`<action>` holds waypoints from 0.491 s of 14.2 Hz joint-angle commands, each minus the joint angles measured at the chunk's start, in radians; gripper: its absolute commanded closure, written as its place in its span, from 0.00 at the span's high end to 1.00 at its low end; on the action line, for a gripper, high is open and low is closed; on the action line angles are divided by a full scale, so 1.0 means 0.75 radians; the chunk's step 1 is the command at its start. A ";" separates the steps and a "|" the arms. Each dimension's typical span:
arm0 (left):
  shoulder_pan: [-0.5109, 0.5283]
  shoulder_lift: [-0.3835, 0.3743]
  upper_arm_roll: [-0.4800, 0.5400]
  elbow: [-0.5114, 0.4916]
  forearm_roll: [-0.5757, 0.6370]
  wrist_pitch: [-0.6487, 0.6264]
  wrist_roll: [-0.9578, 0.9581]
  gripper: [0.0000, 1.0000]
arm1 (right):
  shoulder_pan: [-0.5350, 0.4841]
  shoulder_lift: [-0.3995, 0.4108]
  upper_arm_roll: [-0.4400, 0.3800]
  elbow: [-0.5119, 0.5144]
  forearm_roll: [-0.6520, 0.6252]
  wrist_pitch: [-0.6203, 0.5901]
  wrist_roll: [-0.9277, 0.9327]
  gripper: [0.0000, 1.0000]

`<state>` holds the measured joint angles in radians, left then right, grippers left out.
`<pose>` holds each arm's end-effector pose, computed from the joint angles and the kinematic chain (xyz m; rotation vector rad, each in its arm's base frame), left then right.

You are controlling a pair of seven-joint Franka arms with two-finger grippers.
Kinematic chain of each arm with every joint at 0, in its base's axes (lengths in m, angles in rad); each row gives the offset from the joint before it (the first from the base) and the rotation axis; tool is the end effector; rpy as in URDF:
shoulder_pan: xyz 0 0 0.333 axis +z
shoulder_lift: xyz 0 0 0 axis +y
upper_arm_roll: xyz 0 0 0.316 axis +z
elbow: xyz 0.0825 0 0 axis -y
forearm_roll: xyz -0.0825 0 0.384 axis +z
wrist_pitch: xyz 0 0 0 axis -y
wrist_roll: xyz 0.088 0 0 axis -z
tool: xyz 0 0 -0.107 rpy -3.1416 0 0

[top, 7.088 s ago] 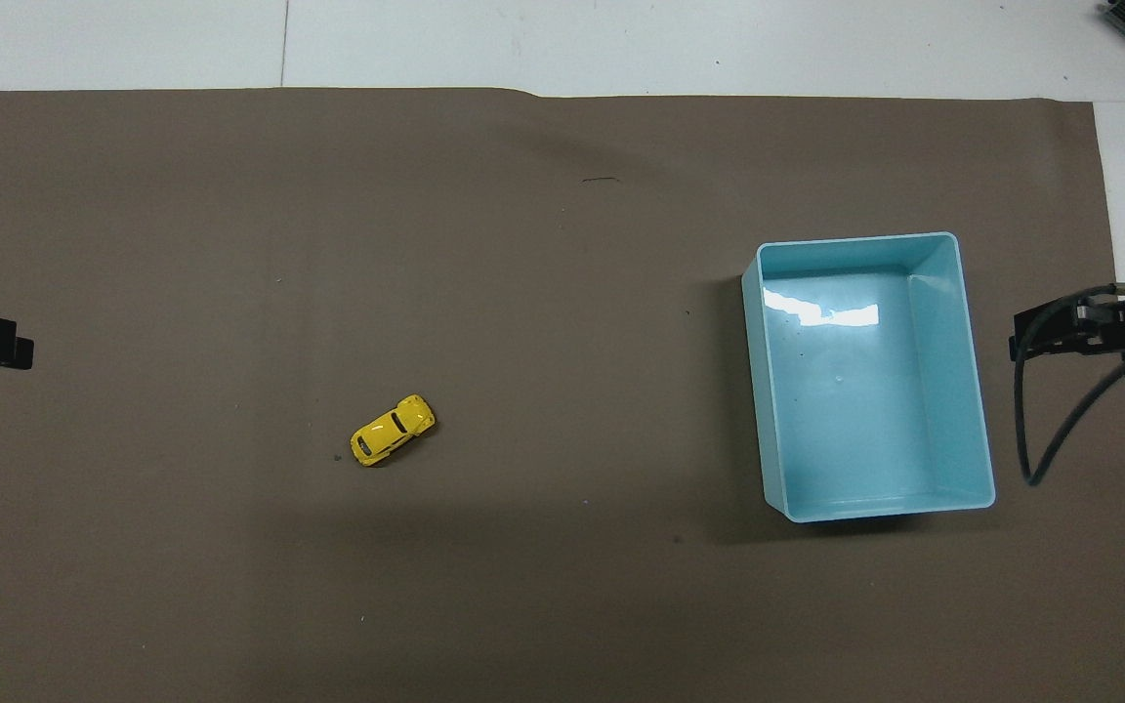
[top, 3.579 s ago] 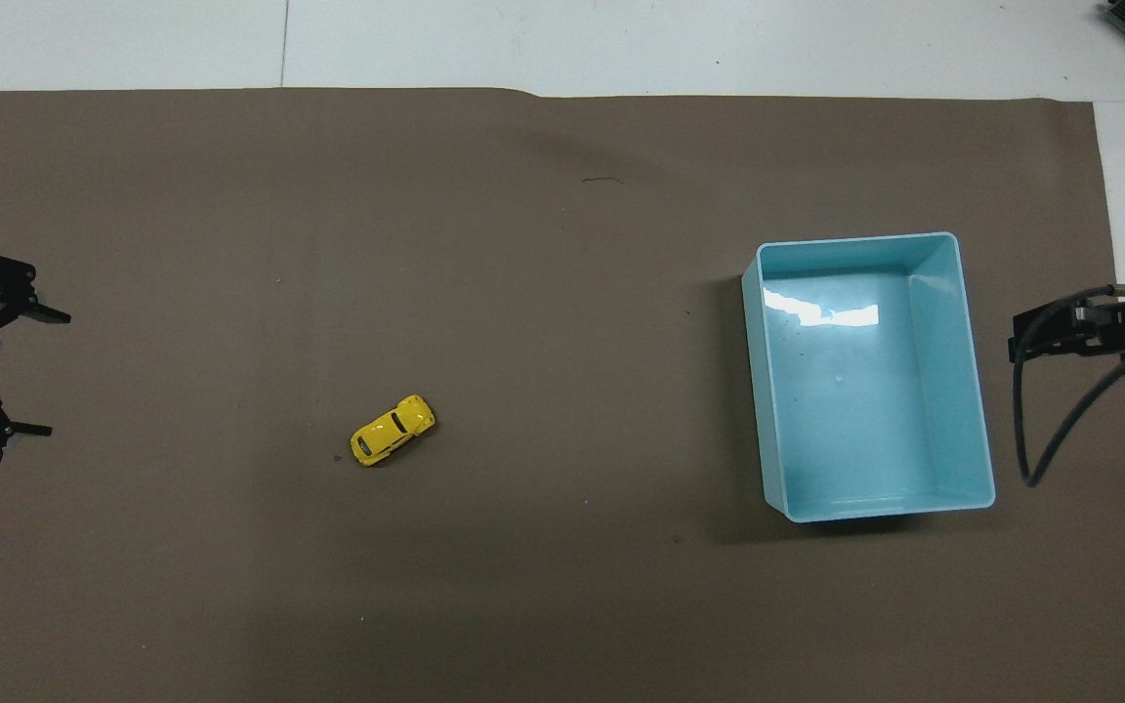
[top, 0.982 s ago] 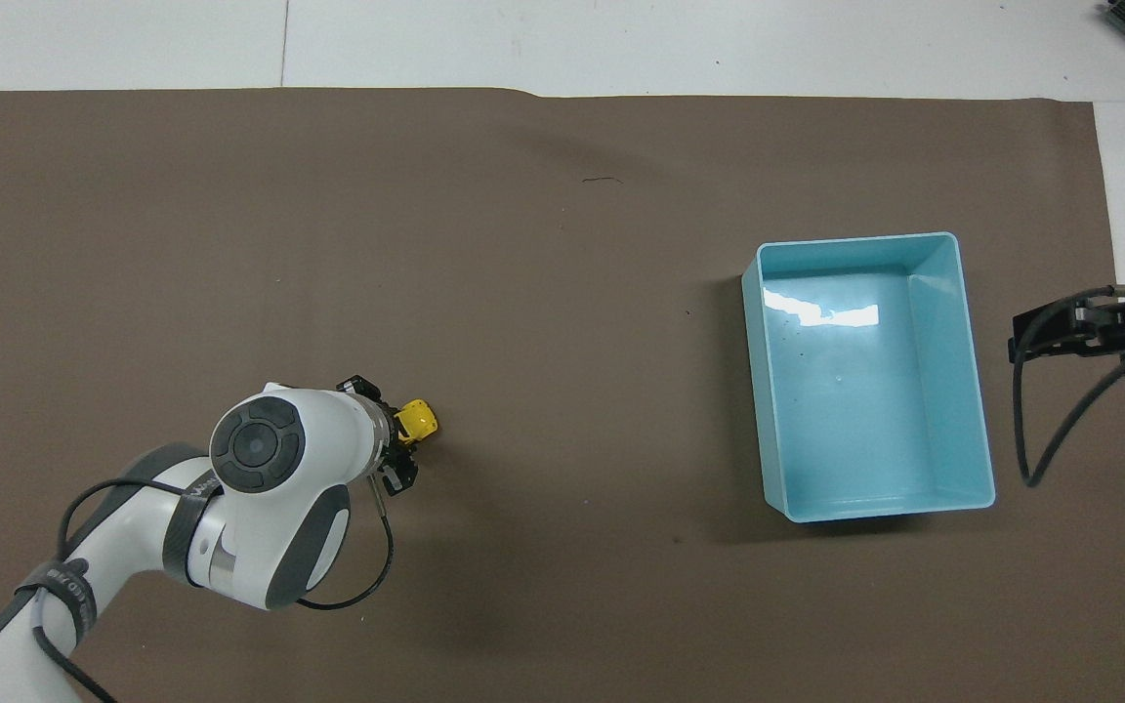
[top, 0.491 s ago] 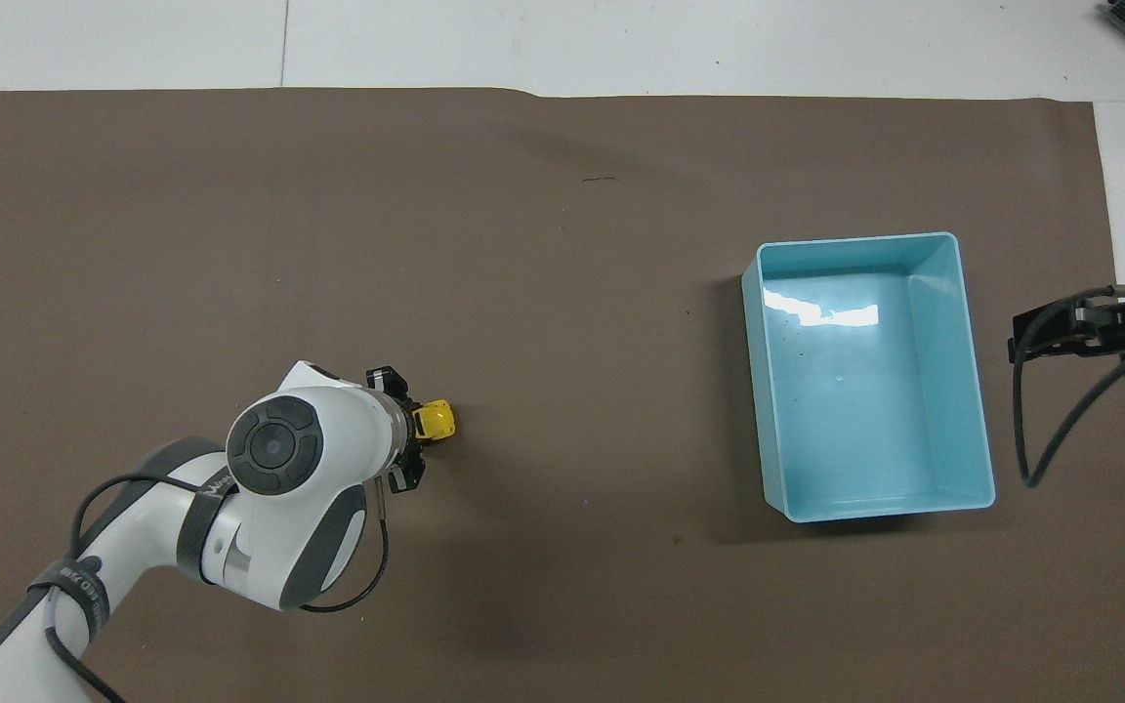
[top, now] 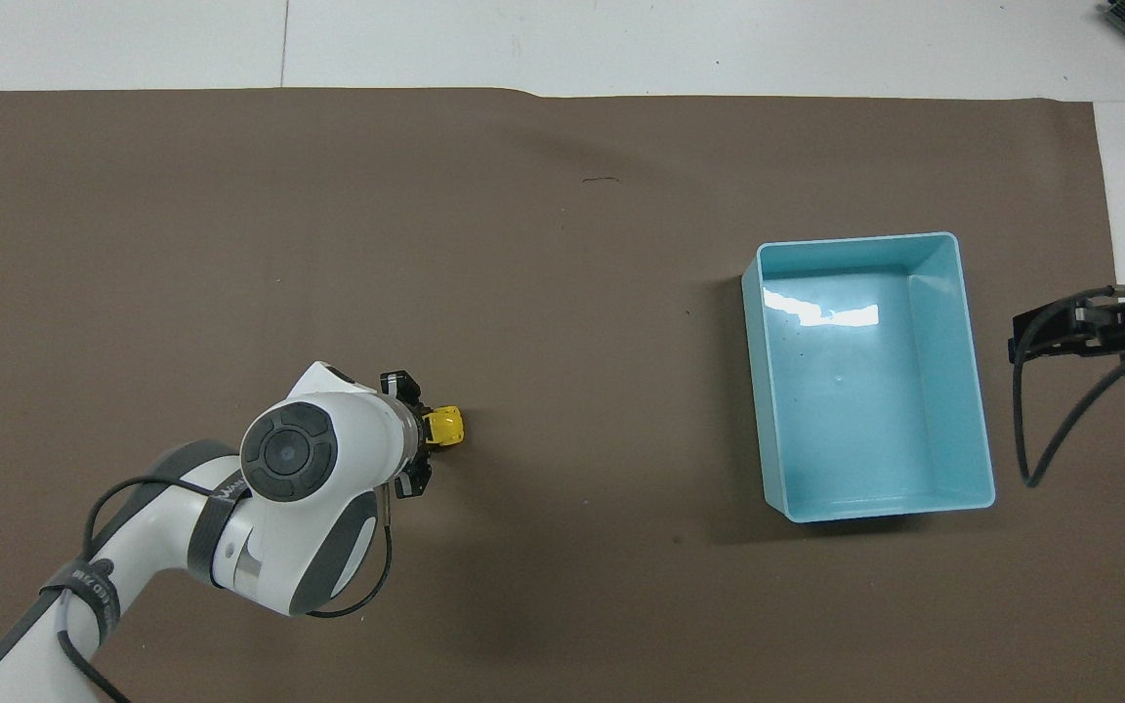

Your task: Wind up and store yellow beetle car

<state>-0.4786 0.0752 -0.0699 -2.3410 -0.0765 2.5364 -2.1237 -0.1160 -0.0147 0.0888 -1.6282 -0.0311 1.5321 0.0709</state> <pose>0.4465 -0.2718 0.3137 2.0595 2.1984 -0.0348 0.5438 -0.0179 0.6024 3.1011 -0.1522 -0.1254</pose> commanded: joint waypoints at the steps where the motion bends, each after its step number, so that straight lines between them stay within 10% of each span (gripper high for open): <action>1: -0.025 0.073 0.026 0.006 -0.017 0.066 -0.058 0.00 | -0.021 -0.025 0.010 -0.024 0.027 -0.012 -0.009 1.00; 7: 0.053 0.110 0.026 0.004 -0.017 0.073 -0.097 0.00 | -0.021 -0.023 0.010 -0.024 0.027 -0.010 -0.009 1.00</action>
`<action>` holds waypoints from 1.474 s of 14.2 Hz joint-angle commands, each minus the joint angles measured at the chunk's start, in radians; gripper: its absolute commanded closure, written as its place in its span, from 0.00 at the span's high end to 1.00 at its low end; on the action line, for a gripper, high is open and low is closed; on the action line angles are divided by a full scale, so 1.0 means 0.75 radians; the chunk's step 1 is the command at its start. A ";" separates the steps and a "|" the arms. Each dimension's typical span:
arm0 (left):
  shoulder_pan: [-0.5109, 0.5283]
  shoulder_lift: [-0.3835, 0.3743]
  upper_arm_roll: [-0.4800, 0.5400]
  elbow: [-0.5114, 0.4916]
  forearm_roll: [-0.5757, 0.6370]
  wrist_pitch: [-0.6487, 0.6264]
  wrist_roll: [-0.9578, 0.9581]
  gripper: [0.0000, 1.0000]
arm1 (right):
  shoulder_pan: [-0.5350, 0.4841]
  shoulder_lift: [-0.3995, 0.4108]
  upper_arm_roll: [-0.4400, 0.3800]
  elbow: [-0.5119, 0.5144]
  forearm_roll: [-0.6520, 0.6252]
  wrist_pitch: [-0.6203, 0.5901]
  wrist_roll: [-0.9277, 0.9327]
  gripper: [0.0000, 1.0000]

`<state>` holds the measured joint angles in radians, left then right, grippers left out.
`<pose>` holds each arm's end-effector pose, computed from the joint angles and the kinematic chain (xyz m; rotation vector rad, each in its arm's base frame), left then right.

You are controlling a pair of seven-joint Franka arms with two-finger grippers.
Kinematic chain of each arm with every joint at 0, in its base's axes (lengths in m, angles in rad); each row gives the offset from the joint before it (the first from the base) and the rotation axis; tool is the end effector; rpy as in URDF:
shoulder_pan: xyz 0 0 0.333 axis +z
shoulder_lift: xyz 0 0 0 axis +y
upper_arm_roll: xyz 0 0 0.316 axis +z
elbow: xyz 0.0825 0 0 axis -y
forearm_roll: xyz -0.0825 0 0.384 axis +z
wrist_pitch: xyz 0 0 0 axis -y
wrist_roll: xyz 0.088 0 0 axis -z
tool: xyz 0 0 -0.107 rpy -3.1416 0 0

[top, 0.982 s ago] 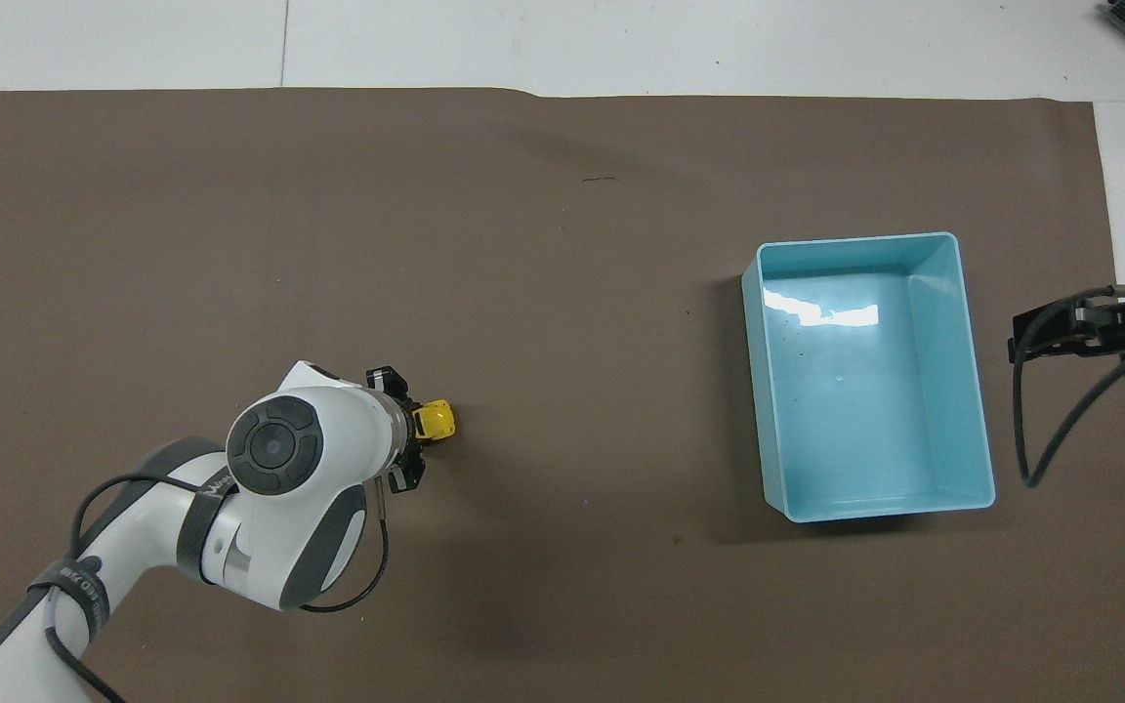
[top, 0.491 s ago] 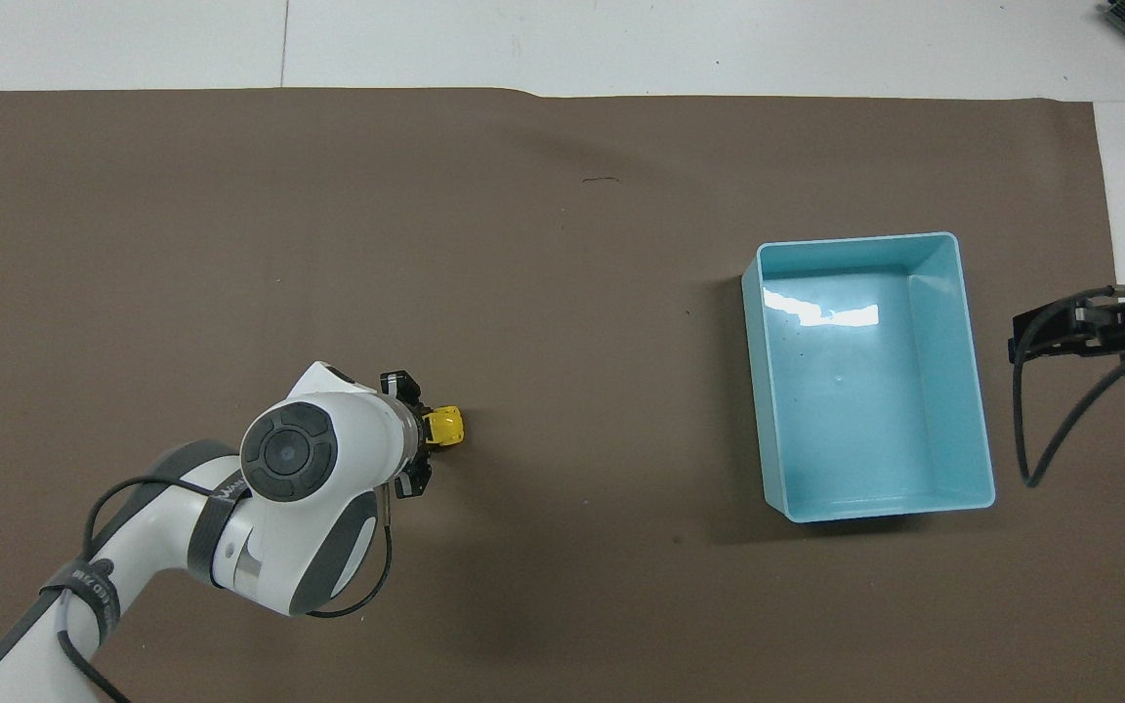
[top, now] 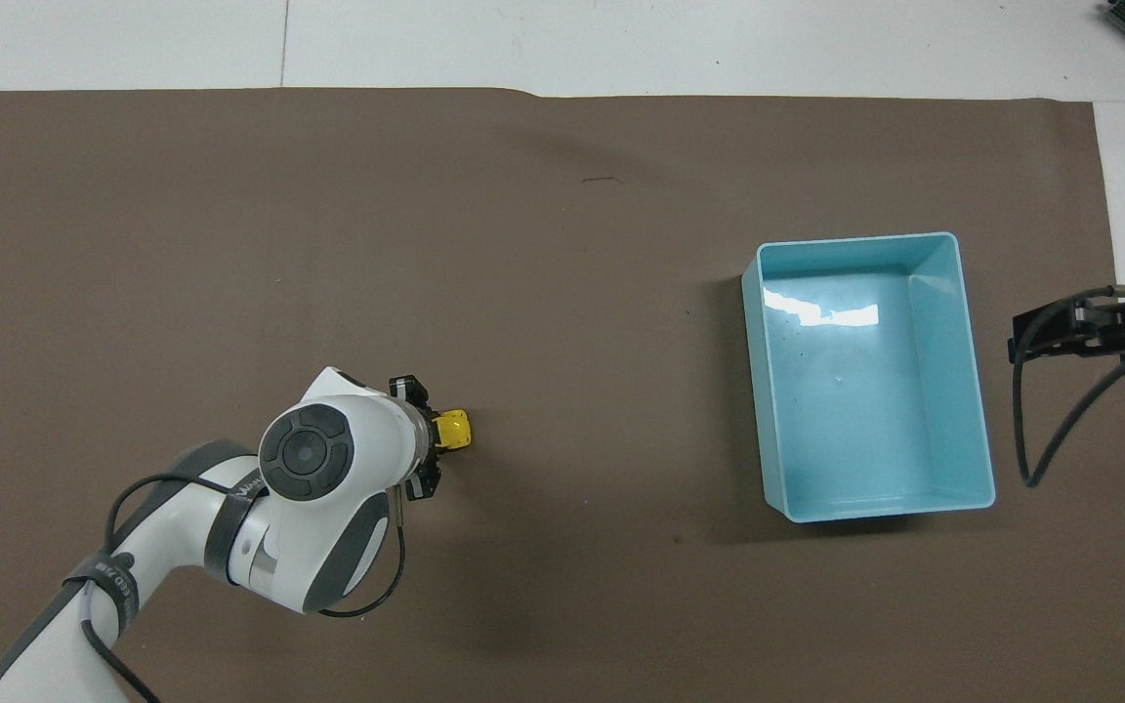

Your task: Wind up and store yellow beetle car

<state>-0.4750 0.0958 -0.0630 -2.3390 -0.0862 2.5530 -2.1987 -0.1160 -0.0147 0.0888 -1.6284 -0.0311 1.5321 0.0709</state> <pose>0.4509 -0.2677 0.3054 1.9546 2.2940 -0.0499 0.5437 -0.0179 0.6023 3.1011 -0.1522 -0.1257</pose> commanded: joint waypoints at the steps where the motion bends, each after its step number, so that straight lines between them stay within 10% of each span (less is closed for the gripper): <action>1: 0.071 0.083 0.018 -0.007 -0.004 0.051 0.017 0.00 | -0.021 -0.025 0.010 -0.023 0.027 -0.010 -0.009 1.00; 16: 0.394 0.075 0.021 -0.031 -0.002 -0.048 0.426 0.10 | -0.021 -0.023 0.010 -0.023 0.027 -0.012 -0.009 1.00; 19: 0.396 0.054 0.025 -0.015 -0.002 -0.100 0.412 0.48 | -0.021 -0.023 0.010 -0.023 0.027 -0.012 -0.009 1.00; 20: 0.392 0.054 0.025 -0.013 -0.002 -0.107 0.412 0.92 | -0.021 -0.023 0.010 -0.023 0.027 -0.012 -0.007 1.00; 21: 0.388 0.050 0.025 0.007 -0.002 -0.113 0.400 1.00 | -0.021 -0.025 0.010 -0.023 0.027 -0.012 -0.007 1.00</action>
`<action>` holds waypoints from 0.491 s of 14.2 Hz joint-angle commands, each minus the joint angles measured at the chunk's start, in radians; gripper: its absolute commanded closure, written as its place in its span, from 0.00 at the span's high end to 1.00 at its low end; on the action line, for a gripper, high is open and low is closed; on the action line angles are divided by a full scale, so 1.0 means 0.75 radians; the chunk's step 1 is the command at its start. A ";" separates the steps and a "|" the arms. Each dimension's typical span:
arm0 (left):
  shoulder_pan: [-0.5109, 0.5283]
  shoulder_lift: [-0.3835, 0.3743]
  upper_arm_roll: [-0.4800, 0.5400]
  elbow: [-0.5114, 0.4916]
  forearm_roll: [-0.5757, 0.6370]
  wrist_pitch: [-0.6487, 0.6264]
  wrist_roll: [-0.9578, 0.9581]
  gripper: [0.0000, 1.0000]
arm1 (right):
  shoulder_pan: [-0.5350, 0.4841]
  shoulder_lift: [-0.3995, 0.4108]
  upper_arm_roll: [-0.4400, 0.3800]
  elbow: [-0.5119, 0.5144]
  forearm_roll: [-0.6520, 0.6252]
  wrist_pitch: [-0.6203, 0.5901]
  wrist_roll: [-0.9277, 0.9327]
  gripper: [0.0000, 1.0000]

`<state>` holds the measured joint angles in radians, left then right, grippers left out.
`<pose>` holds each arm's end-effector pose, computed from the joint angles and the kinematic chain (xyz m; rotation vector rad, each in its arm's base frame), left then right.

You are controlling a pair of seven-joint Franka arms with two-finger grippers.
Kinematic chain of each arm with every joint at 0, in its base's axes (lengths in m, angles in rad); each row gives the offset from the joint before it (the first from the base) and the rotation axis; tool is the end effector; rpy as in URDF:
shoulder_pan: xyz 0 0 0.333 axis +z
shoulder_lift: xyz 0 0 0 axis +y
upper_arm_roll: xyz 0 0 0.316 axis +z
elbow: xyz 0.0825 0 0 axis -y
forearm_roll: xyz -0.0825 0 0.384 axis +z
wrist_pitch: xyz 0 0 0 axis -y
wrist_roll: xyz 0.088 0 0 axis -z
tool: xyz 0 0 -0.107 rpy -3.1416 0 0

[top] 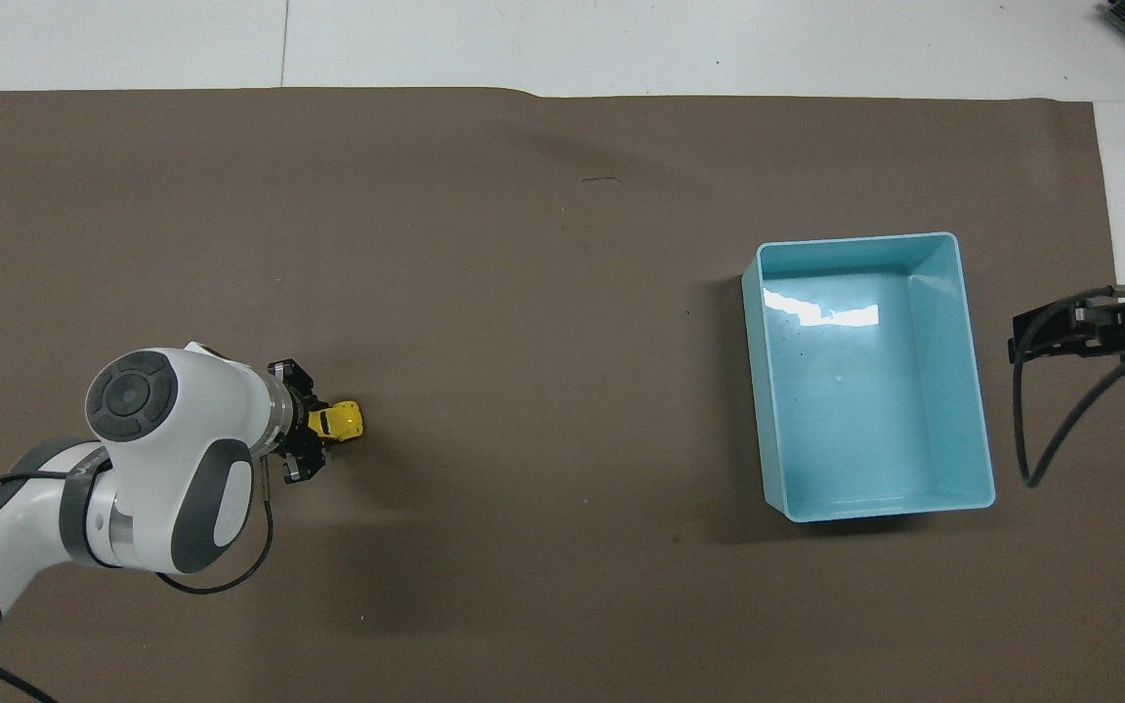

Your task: Wind up and store yellow beetle car

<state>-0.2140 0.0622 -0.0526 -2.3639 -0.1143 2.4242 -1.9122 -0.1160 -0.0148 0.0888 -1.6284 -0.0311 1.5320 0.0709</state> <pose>0.4860 -0.1333 0.3004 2.0118 2.3653 -0.1092 0.5437 -0.0179 0.6024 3.1011 -0.1522 -0.1257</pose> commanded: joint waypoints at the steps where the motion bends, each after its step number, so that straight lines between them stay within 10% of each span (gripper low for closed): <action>1: 0.040 0.081 0.009 0.063 0.036 0.036 0.003 1.00 | -0.021 -0.023 0.010 -0.023 0.027 -0.012 -0.007 1.00; 7: 0.048 0.064 0.013 0.201 0.038 -0.160 0.005 1.00 | -0.021 -0.025 0.010 -0.023 0.027 -0.012 -0.007 1.00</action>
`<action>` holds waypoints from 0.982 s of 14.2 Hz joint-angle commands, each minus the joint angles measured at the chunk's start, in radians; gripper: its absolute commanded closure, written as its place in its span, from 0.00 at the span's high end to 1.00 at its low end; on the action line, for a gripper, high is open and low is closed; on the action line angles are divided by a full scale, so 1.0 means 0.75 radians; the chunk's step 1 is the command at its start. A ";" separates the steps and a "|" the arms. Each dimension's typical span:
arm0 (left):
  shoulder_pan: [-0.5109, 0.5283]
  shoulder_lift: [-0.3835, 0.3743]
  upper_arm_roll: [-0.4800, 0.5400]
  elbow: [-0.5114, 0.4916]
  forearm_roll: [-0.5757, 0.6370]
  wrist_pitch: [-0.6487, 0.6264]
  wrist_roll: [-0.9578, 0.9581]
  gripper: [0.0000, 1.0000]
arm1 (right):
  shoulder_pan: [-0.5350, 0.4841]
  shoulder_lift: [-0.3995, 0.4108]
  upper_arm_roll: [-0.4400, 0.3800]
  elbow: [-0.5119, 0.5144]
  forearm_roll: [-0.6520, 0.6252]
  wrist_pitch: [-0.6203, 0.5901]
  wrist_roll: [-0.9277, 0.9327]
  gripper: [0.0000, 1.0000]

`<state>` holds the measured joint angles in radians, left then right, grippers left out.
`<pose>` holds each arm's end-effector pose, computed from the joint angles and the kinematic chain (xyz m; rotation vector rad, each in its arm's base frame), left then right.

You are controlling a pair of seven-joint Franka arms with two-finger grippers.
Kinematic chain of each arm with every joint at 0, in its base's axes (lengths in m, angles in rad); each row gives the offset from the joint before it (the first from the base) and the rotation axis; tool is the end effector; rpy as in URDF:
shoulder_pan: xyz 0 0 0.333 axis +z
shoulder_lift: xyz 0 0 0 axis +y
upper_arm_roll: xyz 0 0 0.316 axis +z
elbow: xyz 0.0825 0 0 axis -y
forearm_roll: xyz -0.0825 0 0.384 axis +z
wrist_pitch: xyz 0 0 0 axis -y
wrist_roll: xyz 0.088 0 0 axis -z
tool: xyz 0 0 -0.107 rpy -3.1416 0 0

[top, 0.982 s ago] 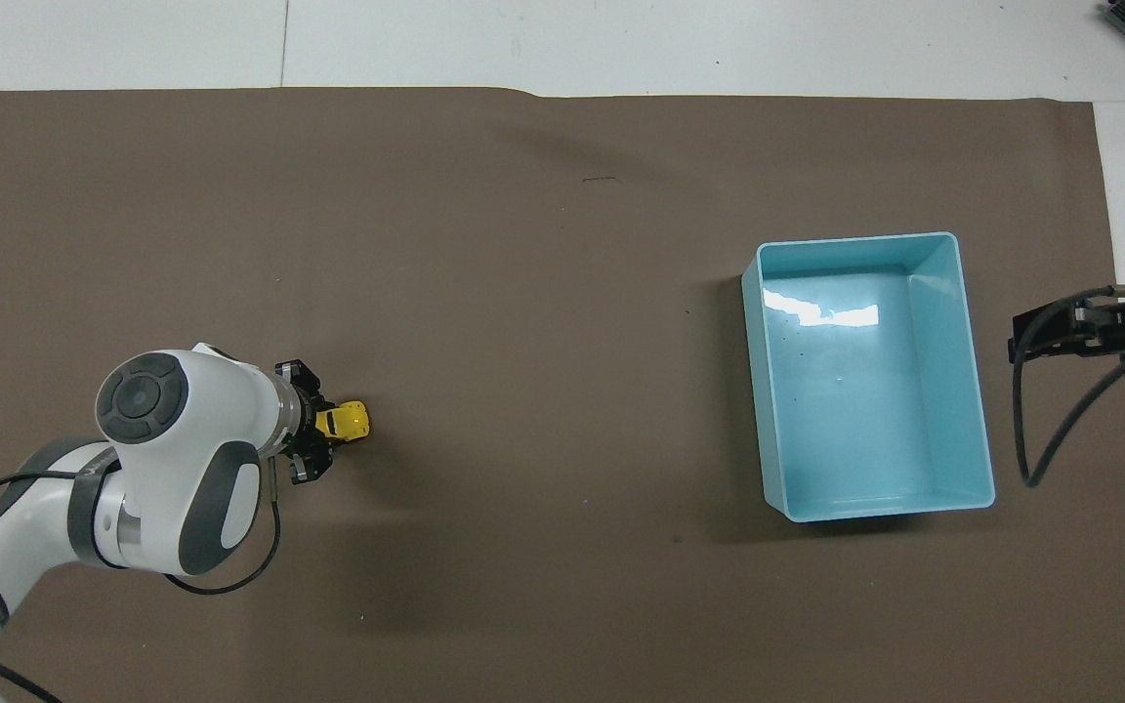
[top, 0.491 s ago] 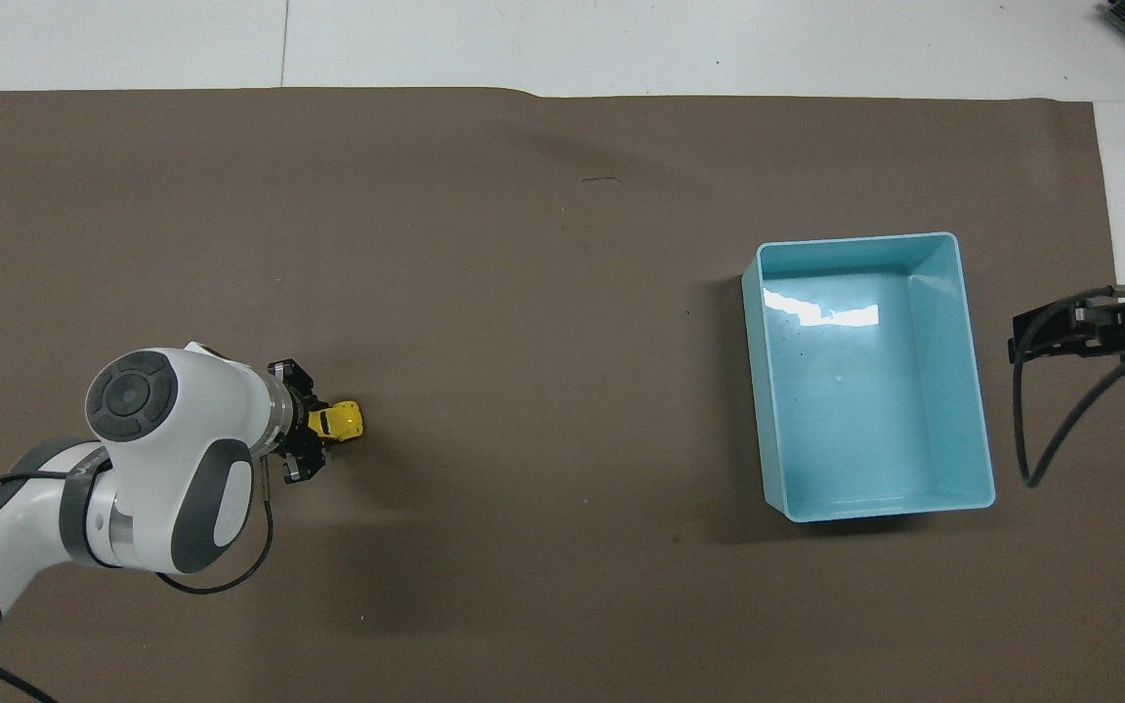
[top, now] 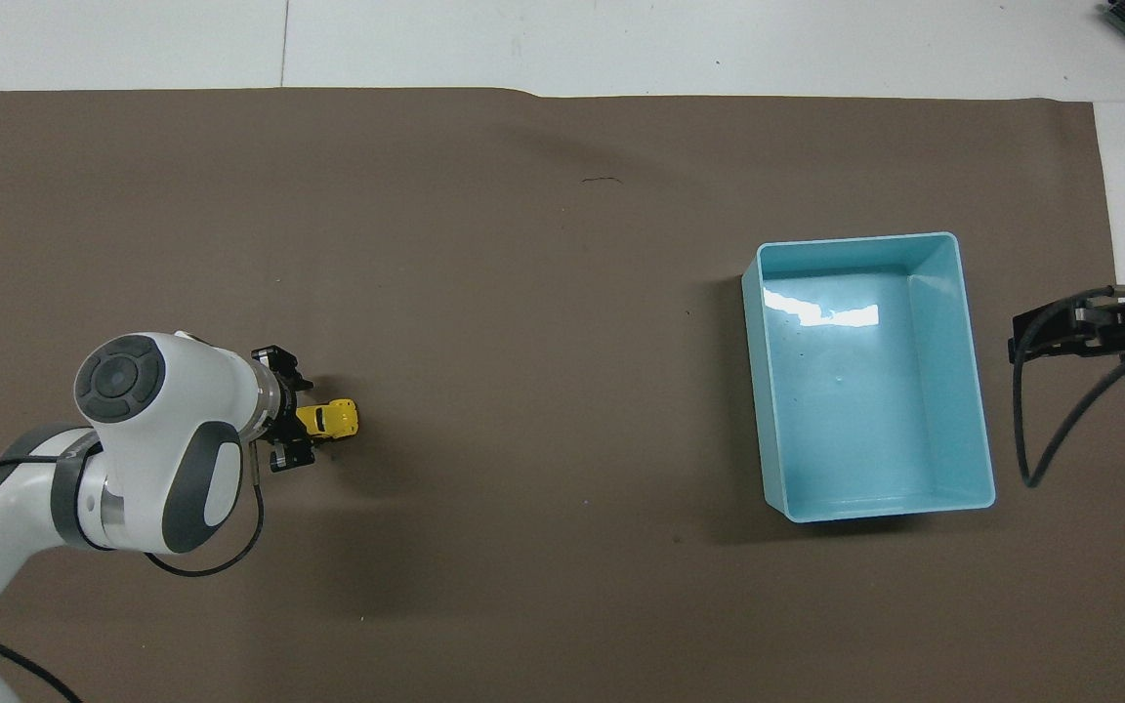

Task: Wind up and store yellow beetle car
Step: 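Release the car with the left gripper so it rolls toward the bin, then reach the right gripper toward the car while the left gripper withdraws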

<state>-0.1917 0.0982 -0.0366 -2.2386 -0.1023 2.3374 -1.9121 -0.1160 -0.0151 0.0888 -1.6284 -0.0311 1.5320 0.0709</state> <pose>0.5209 -0.1226 0.3258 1.9826 2.3860 -0.1048 0.5436 -0.0179 0.6026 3.1011 -0.1522 -0.1252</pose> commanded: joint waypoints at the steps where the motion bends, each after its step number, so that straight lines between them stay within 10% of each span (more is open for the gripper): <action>1: 0.016 0.016 -0.008 0.035 0.022 -0.044 0.005 1.00 | -0.021 -0.025 0.010 -0.023 0.027 -0.012 -0.007 1.00; 14: 0.020 -0.027 -0.004 0.207 0.022 -0.171 0.019 1.00 | -0.011 -0.125 0.010 -0.205 0.035 0.139 0.008 1.00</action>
<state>-0.1910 0.0863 -0.0339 -2.1175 -0.1013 2.2540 -1.9088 -0.1157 -0.0299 0.0890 -1.6593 -0.0290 1.5547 0.0709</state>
